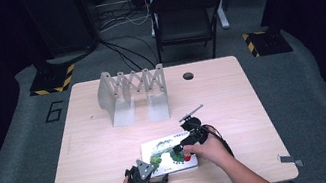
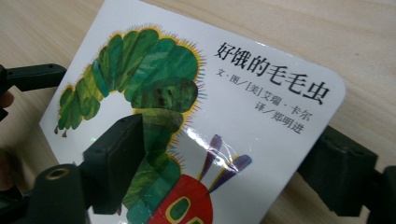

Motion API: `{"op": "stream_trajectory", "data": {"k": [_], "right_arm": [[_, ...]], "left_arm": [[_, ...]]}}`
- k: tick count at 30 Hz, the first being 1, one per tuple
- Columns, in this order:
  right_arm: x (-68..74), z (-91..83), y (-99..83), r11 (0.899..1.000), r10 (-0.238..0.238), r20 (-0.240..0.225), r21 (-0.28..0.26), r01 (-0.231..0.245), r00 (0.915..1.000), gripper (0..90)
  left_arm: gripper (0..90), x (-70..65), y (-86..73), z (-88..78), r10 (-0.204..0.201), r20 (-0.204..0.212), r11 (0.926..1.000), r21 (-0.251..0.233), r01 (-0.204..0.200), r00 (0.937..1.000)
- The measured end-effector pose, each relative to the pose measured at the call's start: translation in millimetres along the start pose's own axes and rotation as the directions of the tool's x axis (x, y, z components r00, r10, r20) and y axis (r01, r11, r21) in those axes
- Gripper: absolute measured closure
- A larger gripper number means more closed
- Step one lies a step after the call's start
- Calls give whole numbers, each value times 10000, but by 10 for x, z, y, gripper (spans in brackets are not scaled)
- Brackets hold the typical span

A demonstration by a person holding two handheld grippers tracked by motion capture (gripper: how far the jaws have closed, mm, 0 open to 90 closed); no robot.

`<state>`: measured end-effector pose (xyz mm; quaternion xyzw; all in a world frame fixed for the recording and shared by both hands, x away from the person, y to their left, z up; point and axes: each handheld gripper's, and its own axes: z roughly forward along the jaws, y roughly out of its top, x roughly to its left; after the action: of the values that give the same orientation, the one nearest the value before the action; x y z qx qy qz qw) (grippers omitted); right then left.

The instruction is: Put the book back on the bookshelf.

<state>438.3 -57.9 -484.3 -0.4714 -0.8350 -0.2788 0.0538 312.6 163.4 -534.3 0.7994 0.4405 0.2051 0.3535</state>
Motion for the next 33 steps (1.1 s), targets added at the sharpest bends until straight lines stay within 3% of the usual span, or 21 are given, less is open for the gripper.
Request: {"op": "stream_trajectory", "data": {"k": [7, 12, 33], "right_arm": [[-61, 8, 15, 9995, 297, -155, 129, -295, 9994, 272], [-122, -25, 12, 9997, 255, -416, -29, -256, 9988, 332], [-106, -65, 4, 10000, 67, -530, -25, -68, 9986, 353]], "left_arm": [[27, 0, -1, 0, -21, -6, 10000, -15, 21, 10000], [27, -1, -3, 1, -71, -56, 10000, -35, 71, 10000], [25, 1, -3, -1, -113, -77, 9999, -8, 113, 9999]]}}
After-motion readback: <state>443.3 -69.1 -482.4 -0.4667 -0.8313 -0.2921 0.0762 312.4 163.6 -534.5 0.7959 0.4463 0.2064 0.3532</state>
